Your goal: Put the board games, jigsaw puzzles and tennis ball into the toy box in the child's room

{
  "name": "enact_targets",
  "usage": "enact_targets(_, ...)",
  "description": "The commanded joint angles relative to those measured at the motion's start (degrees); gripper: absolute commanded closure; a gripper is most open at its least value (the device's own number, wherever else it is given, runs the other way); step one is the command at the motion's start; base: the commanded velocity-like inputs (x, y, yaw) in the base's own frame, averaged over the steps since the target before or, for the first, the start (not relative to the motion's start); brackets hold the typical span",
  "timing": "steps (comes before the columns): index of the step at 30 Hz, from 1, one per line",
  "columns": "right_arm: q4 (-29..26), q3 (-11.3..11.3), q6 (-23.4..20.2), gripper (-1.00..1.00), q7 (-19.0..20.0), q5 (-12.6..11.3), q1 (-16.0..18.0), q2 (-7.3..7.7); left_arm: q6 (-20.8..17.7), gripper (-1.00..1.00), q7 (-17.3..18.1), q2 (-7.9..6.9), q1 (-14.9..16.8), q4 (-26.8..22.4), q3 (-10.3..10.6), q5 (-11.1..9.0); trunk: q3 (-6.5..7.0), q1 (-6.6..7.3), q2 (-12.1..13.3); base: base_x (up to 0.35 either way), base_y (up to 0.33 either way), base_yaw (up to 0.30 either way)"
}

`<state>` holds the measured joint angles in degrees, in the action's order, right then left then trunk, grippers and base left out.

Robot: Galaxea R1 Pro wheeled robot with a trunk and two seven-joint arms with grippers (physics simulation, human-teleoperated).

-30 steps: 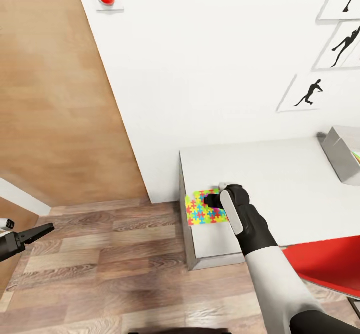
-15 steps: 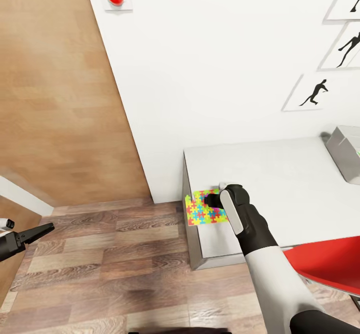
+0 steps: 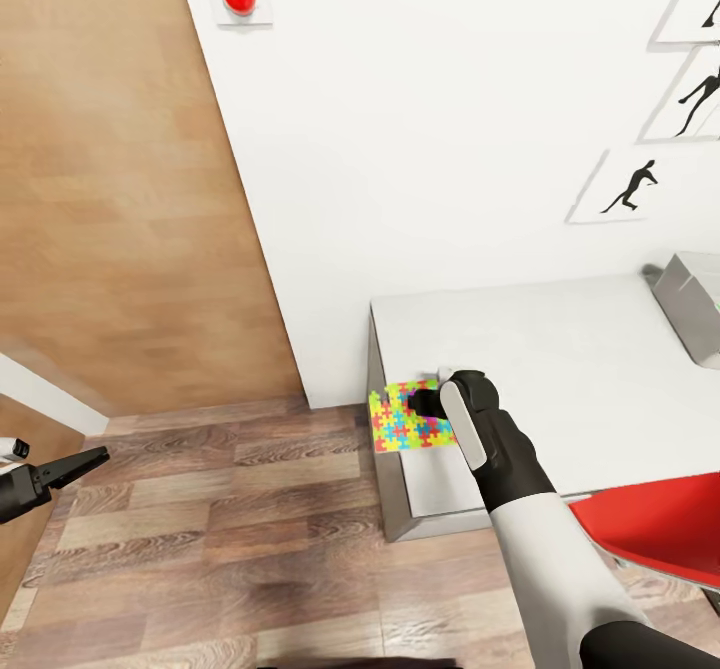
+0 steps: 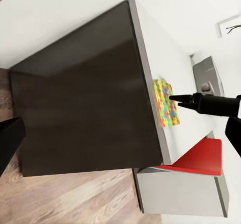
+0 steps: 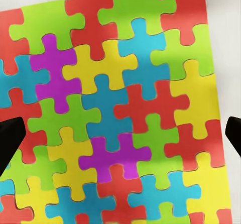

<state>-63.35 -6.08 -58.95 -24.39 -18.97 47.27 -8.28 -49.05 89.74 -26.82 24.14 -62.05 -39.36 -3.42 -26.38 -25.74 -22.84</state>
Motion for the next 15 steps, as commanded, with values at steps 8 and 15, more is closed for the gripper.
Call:
enact_targets(8,-0.97,0.04,0.18,-1.0,-0.61,-1.86,0.02,0.25,-0.6,-1.0,0.26,0.01,0.04,0.0,-0.02,0.08,0.57,-0.04,-0.08,0.0,0.003,-0.106)
enact_targets(15,-6.61,0.09,-0.51,-1.0,-0.59,-1.87,-0.1,0.36,-0.53,-1.0,0.26,0.01,0.04,0.0,-0.02,0.08,1.18,-0.04,-0.08,0.0,0.0,-0.117)
